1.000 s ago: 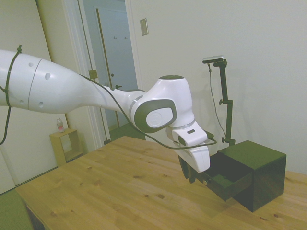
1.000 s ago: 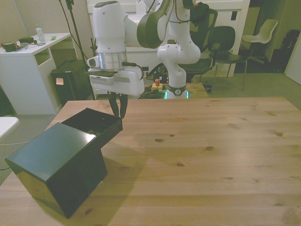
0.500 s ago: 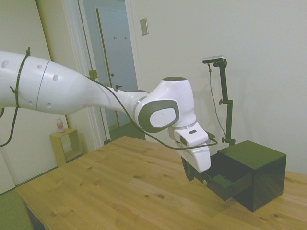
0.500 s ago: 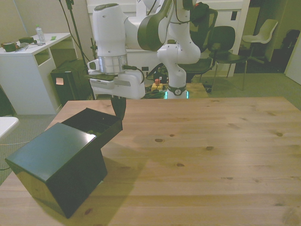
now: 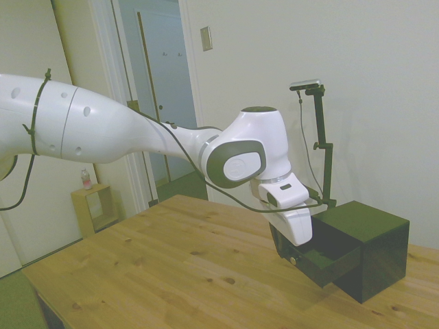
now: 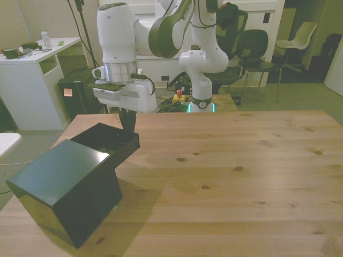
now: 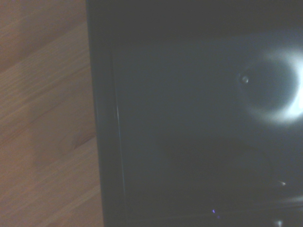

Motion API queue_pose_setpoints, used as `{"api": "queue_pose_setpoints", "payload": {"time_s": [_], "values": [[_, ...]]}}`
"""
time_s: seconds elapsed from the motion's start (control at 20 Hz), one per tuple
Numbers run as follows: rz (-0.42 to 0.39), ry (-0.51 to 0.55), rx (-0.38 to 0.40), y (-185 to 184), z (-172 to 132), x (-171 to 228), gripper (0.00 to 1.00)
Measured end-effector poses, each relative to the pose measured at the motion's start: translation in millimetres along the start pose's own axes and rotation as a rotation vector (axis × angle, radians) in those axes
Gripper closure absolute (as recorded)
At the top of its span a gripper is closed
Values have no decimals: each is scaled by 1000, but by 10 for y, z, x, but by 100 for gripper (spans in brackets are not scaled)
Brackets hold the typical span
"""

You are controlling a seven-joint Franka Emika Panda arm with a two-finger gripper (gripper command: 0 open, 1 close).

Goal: Close the top drawer

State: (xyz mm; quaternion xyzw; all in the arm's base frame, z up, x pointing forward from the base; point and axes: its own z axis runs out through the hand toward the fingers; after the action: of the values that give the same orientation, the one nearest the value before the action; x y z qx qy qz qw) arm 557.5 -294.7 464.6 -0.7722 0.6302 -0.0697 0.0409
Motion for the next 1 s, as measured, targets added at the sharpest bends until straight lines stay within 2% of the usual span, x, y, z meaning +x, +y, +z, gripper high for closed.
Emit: {"api": "queue_pose_setpoints", "payload": {"time_s": [1.0], "values": [[51, 7, 3, -302, -104, 545, 100]]}}
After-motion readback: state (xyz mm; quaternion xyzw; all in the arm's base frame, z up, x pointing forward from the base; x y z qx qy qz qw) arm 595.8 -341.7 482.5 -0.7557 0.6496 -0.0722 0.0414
